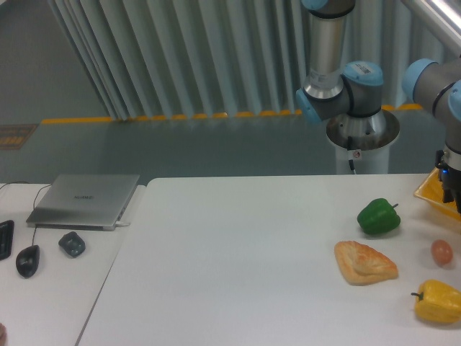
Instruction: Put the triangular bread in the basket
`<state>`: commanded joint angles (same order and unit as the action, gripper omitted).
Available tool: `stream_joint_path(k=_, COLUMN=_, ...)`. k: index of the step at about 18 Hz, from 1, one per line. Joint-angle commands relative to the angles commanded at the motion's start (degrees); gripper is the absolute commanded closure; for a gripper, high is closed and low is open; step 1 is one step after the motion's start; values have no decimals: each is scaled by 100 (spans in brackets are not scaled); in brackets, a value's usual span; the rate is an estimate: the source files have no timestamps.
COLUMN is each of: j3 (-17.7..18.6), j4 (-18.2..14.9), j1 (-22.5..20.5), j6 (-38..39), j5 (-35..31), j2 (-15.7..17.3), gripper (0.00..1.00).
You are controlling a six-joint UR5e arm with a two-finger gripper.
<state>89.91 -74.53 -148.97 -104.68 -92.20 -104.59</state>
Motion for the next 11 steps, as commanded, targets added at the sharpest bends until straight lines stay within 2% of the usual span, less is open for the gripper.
stream_joint_path(k=6, j3=18, j4=0, j1=0, j6=-9, j5=377, j2=18, gripper=0)
stream_joint_path(k=11, j3=35, j4=35, j1=-18, j6=79, j5=343, j2=-9, gripper=0)
